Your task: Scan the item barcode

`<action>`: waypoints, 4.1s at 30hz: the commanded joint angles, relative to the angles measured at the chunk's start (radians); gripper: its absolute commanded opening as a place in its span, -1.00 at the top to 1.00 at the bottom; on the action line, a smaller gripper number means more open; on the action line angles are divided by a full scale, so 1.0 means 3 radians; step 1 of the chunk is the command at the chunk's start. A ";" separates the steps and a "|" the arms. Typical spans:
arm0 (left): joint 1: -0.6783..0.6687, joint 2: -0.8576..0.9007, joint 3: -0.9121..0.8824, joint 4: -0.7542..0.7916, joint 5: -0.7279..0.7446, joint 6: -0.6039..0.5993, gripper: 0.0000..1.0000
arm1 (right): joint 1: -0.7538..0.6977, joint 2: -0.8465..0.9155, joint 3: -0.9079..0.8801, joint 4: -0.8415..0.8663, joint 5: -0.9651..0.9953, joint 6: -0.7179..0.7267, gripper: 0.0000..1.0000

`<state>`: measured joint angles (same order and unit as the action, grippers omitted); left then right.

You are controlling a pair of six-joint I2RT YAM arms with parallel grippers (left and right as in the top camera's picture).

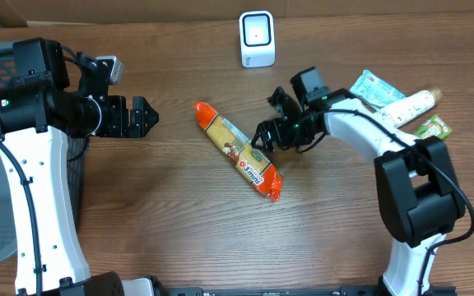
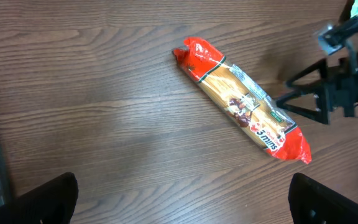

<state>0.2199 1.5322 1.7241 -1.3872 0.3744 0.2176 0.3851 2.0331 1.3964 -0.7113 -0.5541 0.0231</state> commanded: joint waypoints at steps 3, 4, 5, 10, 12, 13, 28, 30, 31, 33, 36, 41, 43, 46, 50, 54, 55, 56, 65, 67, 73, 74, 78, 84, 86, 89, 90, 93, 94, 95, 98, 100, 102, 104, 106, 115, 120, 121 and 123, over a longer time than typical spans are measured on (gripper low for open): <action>-0.0018 0.0004 0.0042 0.0003 0.0034 0.0074 -0.99 | 0.0081 -0.0100 0.0345 -0.0294 0.0300 -0.1045 -1.00; -0.0018 0.0004 0.0042 0.0004 0.0036 0.0074 -0.99 | 0.0113 -0.0100 0.0346 -0.0295 0.0300 -0.1071 -1.00; -0.0018 0.0004 0.0042 0.0003 0.0034 0.0074 -0.99 | 0.0159 -0.0099 0.0346 -0.0306 0.0301 -0.1128 -1.00; -0.0018 0.0004 0.0042 0.0003 0.0036 0.0074 -0.99 | 0.0497 -0.0075 0.0340 -0.0332 0.0839 -0.1226 -1.00; -0.0018 0.0004 0.0042 0.0004 0.0036 0.0074 -0.99 | 0.0661 -0.0034 0.0340 -0.0328 0.1160 -0.1223 -1.00; -0.0018 0.0004 0.0042 0.0004 0.0036 0.0074 -0.99 | 0.0732 -0.0010 0.0340 -0.0329 0.1253 -0.1214 -1.00; -0.0018 0.0004 0.0042 0.0003 0.0036 0.0074 -0.99 | 0.0950 0.0252 0.0338 -0.0373 0.1752 -0.1021 0.52; -0.0018 0.0004 0.0042 0.0003 0.0036 0.0074 -1.00 | 0.0950 0.0251 0.0341 -0.0369 0.1692 -0.0963 0.93; -0.0018 0.0004 0.0042 0.0004 0.0036 0.0074 -0.99 | 0.0950 0.0251 0.0341 -0.0369 0.1673 -0.0935 0.93; -0.0018 0.0004 0.0042 0.0004 0.0036 0.0074 -0.99 | 0.0951 0.0249 0.0351 -0.0384 0.1612 -0.0936 0.92; -0.0018 0.0004 0.0042 0.0004 0.0036 0.0074 -0.99 | 0.0951 0.0216 0.0435 -0.0519 0.1455 -0.0936 0.93; -0.0018 0.0004 0.0042 0.0004 0.0034 0.0074 -0.99 | 0.0937 0.0061 0.0753 -0.0838 0.0949 -0.0933 0.93; -0.0018 0.0004 0.0042 0.0003 0.0036 0.0074 -0.99 | 0.0880 -0.0056 0.0927 -0.0931 0.0586 -0.0930 0.93; -0.0018 0.0004 0.0042 0.0003 0.0036 0.0074 -0.99 | 0.0706 -0.0212 0.1153 -0.0952 0.0167 -0.0763 0.93; -0.0018 0.0004 0.0042 0.0004 0.0036 0.0074 -0.99 | 0.0290 -0.0314 0.1396 -0.0698 -0.0582 -0.0333 0.93; -0.0018 0.0004 0.0042 0.0004 0.0034 0.0074 -0.99 | -0.0118 -0.0291 0.1411 0.0014 -0.1301 0.0404 0.93; -0.0018 0.0004 0.0042 0.0003 0.0036 0.0074 -0.99 | -0.0196 -0.0277 0.1411 0.0201 -0.1433 0.0587 0.92; -0.0018 0.0004 0.0042 0.0004 0.0036 0.0074 -0.99 | -0.0277 -0.0257 0.1411 0.0421 -0.1607 0.0788 0.93; -0.0018 0.0004 0.0042 0.0003 0.0036 0.0074 -0.99 | -0.0662 0.0100 0.1411 0.1773 -0.2499 0.1883 0.93; -0.0018 0.0004 0.0042 0.0004 0.0036 0.0074 -0.99 | -0.0692 0.0179 0.1411 0.1769 -0.2508 0.1860 0.93; -0.0018 0.0004 0.0042 0.0004 0.0036 0.0074 -0.99 | -0.0696 0.0387 0.1411 0.1750 -0.2425 0.1649 0.93; -0.0018 0.0004 0.0042 0.0004 0.0034 0.0074 -0.99 | -0.0696 0.0416 0.1410 0.1723 -0.2326 0.1609 0.93; -0.0018 0.0004 0.0042 0.0004 0.0034 0.0074 -0.99 | -0.0696 0.0539 0.1409 0.1560 -0.1896 0.1338 0.93; -0.0018 0.0004 0.0042 0.0003 0.0036 0.0074 -0.99 | -0.0696 0.0734 0.1409 0.1493 -0.1663 0.1116 0.93; -0.0018 0.0004 0.0042 0.0003 0.0036 0.0074 -0.99 | -0.0694 0.0783 0.1409 0.1470 -0.1645 0.1012 0.93; -0.0018 0.0004 0.0042 0.0004 0.0036 0.0074 -0.99 | -0.0683 0.0844 0.1409 0.1467 -0.1645 0.0937 0.93; -0.0018 0.0004 0.0042 0.0003 0.0034 0.0074 -0.99 | -0.0679 0.0875 0.1409 0.1471 -0.1645 0.0930 0.93; -0.0018 0.0004 0.0042 0.0004 0.0036 0.0074 -0.99 | -0.0662 0.0933 0.1409 0.1467 -0.1648 0.0888 0.93; -0.0018 0.0004 0.0042 0.0003 0.0036 0.0074 -0.99 | -0.0656 0.0938 0.1409 0.1467 -0.1651 0.0888 0.93; -0.0018 0.0004 0.0042 0.0004 0.0036 0.0074 -0.99 | -0.0647 0.0949 0.1409 0.1467 -0.1658 0.0868 0.93; -0.0018 0.0004 0.0042 0.0003 0.0036 0.0074 -0.99 | -0.0609 0.0949 0.1409 0.1472 -0.1658 0.0866 0.92; -0.0018 0.0004 0.0042 0.0004 0.0036 0.0074 -0.99 | -0.0587 0.0949 0.1409 0.1467 -0.1659 0.0867 0.93; -0.0018 0.0004 0.0042 0.0004 0.0036 0.0074 -0.99 | -0.0566 0.0949 0.1408 0.1445 -0.1658 0.0866 0.93; -0.0018 0.0004 0.0042 0.0003 0.0036 0.0074 -1.00 | -0.0546 0.0949 0.1401 0.1425 -0.1658 0.0866 0.93; -0.0018 0.0004 0.0042 0.0003 0.0034 0.0074 -0.99 | -0.0533 0.0949 0.1381 0.1429 -0.1656 0.0866 0.93; -0.0018 0.0004 0.0042 0.0004 0.0034 0.0074 -1.00 | -0.0530 0.0949 0.1335 0.1439 -0.1644 0.0868 0.93; -0.0018 0.0004 0.0042 0.0004 0.0036 0.0074 -0.99 | -0.0530 0.0949 0.1335 0.1275 -0.1507 0.0881 0.93; -0.0018 0.0004 0.0042 0.0003 0.0034 0.0074 -0.99 | -0.0530 0.0949 0.1335 0.1227 -0.1472 0.0882 0.93; -0.0018 0.0004 0.0042 0.0003 0.0036 0.0074 -0.99 | -0.0530 0.0949 0.1335 0.1108 -0.1366 0.0889 0.93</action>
<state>0.2199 1.5322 1.7241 -1.3872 0.3744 0.2176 0.2291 2.3421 1.7782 -0.3786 -0.9642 0.3180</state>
